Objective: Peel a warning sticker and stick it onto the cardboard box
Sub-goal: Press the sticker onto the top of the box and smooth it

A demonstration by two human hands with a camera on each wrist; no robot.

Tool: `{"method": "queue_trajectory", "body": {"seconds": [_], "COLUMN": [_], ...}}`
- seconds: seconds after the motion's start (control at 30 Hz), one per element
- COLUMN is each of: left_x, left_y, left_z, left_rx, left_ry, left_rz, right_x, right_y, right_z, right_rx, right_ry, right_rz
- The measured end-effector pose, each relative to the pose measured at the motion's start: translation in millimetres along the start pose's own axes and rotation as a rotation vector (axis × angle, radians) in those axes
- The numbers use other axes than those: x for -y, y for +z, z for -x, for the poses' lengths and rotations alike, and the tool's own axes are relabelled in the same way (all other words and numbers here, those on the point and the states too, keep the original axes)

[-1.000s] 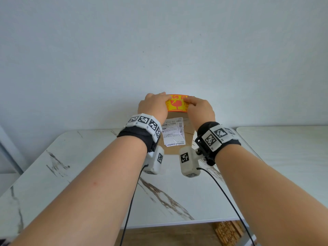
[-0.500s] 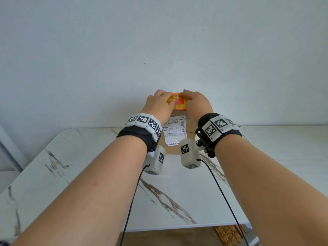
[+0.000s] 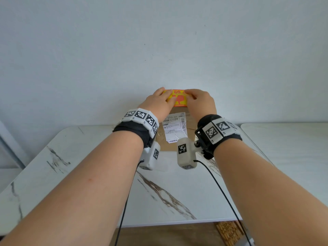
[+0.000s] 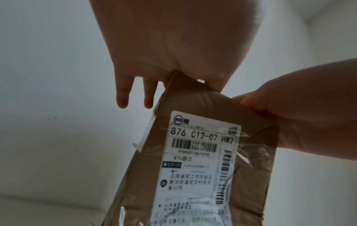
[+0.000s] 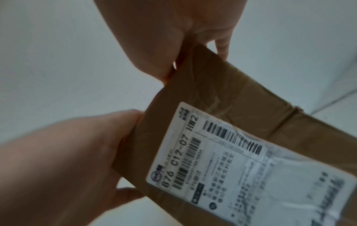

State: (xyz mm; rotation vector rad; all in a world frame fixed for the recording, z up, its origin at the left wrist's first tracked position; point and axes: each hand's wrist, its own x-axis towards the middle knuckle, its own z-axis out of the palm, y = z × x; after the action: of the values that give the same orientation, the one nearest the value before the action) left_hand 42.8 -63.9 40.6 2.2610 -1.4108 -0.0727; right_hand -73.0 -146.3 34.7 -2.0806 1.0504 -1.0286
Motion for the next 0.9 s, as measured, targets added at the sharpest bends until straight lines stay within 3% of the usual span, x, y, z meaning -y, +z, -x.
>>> {"method": "queue_trajectory", "body": {"seconds": [0.37, 0.53, 0.7, 0.9], "left_x": [-8.4, -6.3, -5.5, -5.3], "left_y": [-1.2, -1.8, -4.3, -6.0], "left_z": [6.8, 7.1, 7.6, 5.8], "left_rx": [0.015, 0.032, -0.016, -0.032], "left_ry": [-0.002, 0.003, 0.060, 0.077], "left_rz": [0.047, 0.054, 0.034, 0.078], "right_x": [-6.2, -2.0, 13.5, 11.9], "right_y": [-0.4, -1.5, -7.0, -7.8], "right_z": [18.9, 15.6, 2.6, -4.1], "right_rx": [0.030, 0.074, 0.084, 0.103], "right_ry": [-0.038, 0.027, 0.121, 0.086], "right_rz": [-0.156, -0.213, 0.014, 0.167]}}
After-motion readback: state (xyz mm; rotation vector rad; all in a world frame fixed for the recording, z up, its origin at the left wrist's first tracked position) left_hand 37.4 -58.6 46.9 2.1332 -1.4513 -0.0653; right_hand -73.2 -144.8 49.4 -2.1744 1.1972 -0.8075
